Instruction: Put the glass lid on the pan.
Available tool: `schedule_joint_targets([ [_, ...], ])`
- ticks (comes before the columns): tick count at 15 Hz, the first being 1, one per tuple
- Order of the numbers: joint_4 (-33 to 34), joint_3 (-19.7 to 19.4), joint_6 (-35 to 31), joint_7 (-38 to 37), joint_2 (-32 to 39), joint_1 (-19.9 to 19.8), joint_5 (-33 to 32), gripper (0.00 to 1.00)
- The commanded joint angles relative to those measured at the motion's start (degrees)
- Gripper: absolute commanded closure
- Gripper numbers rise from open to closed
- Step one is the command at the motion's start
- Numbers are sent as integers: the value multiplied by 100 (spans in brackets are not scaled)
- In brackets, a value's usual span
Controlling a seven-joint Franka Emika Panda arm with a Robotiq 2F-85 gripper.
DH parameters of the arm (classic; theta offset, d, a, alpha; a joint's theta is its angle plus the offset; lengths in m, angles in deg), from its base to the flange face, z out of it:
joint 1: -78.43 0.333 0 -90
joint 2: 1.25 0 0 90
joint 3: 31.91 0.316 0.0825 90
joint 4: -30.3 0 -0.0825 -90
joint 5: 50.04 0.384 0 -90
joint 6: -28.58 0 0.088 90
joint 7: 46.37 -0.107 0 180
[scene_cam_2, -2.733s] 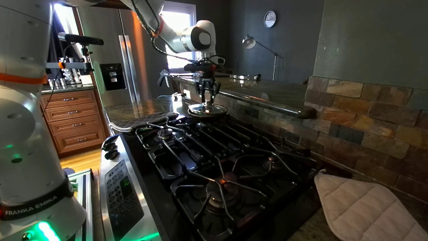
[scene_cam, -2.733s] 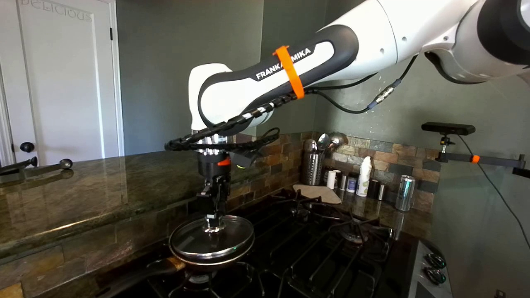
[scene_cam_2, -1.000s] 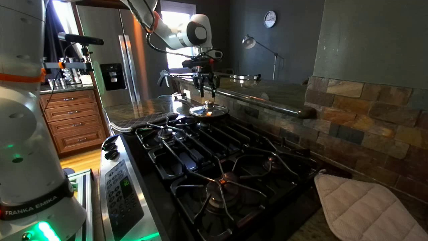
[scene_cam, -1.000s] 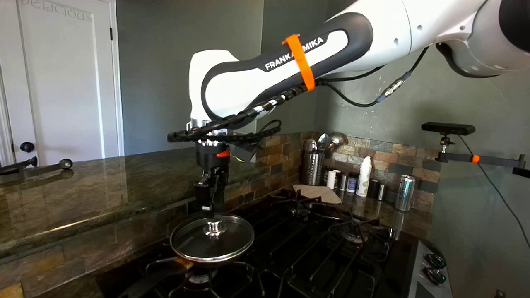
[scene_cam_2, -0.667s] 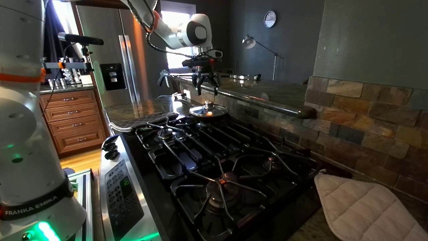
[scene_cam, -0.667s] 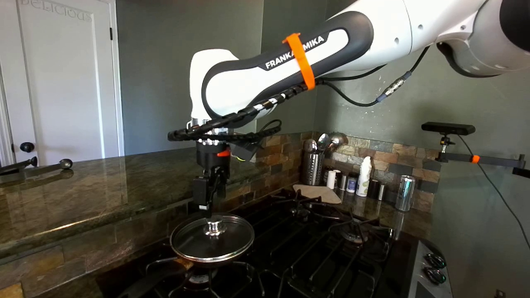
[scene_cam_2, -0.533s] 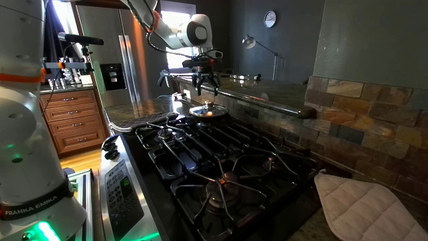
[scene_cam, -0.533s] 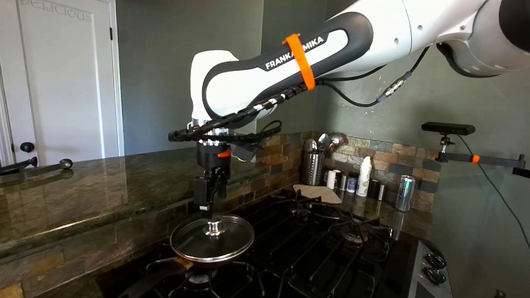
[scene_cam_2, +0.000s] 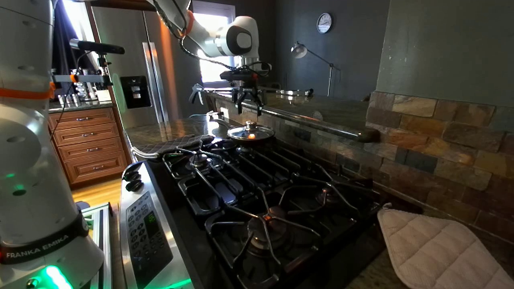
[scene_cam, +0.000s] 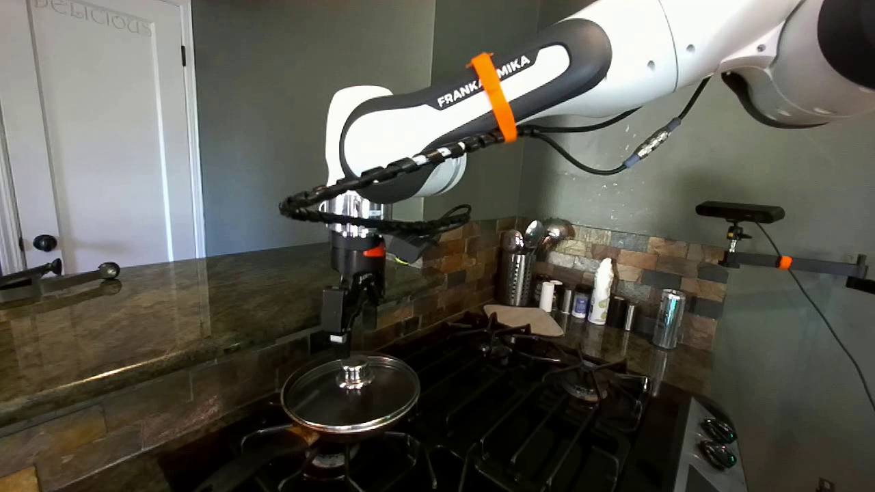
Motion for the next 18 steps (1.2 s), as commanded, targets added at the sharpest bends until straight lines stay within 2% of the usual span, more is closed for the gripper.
schedule_joint_targets([
  [1, -117, -49, 159, -380, -234, -108, 473, 0],
  [3, -163, -131, 202, -663, -382, -135, 475, 0],
  [6, -196, -239, 556, -870, -676, -168, 268, 0],
  [12, -109, -357, 1292, -1255, -1128, -258, 310, 0],
  [18, -94, -345, 1423, -1615, -1399, -274, 271, 0],
])
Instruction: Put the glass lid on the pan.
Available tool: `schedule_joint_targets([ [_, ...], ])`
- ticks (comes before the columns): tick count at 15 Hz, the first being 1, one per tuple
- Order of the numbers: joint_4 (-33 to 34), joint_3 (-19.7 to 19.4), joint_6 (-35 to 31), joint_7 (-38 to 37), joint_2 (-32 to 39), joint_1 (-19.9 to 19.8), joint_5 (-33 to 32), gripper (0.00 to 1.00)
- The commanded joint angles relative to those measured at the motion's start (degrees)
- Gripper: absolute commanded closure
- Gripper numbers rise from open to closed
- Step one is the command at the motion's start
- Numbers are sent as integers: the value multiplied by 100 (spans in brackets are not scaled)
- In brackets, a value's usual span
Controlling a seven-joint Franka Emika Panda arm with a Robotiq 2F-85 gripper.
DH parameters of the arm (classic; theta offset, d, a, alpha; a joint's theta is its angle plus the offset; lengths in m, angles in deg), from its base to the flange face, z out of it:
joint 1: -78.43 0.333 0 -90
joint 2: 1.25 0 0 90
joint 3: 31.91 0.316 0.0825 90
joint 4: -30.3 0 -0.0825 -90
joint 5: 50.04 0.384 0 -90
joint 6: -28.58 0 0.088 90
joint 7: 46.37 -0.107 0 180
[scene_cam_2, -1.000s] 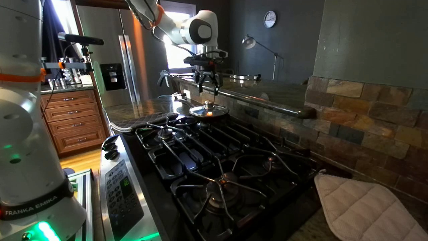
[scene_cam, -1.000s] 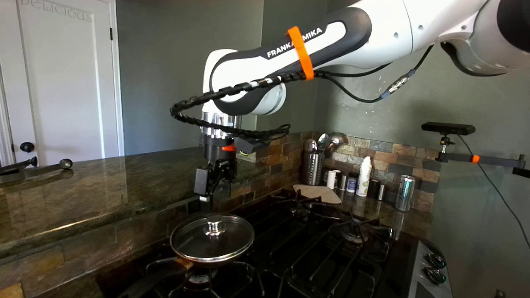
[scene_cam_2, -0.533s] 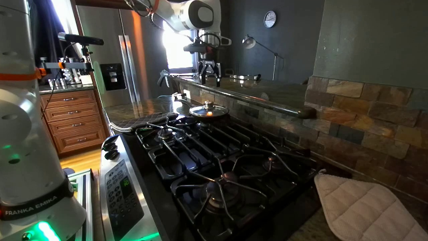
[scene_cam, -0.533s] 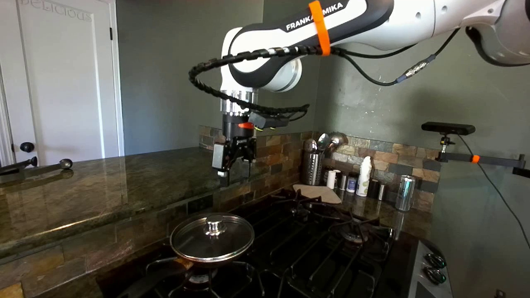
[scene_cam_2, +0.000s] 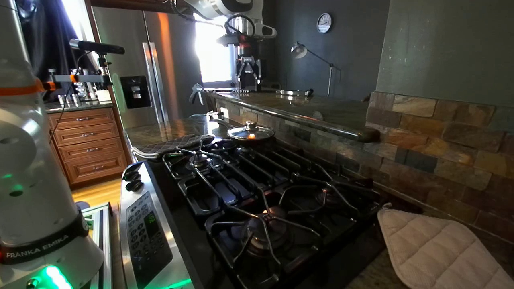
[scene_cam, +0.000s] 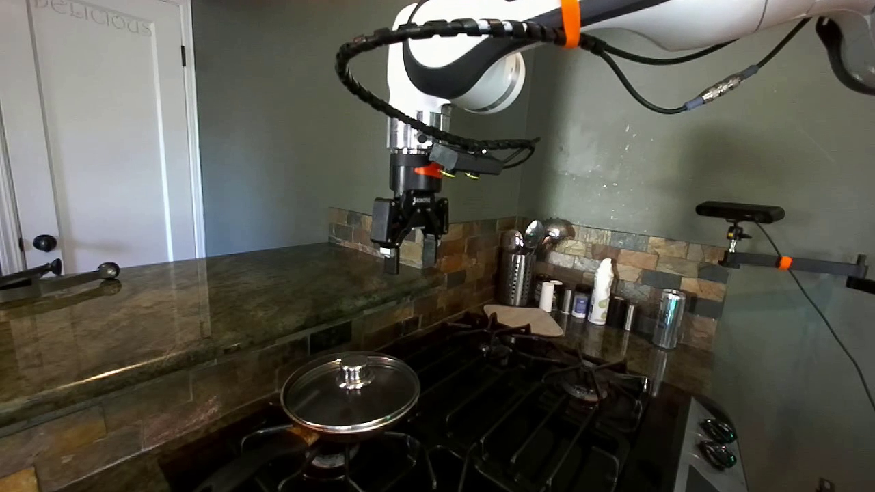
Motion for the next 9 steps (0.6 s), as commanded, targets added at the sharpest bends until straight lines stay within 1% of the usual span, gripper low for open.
schedule_joint_targets([
  [1, -103, 15, 111, -258, -211, 9, -28, 0],
  [2, 20, 11, 20, -90, -58, -6, -2, 0],
  [9, 19, 13, 21, -154, -107, -6, -2, 0],
])
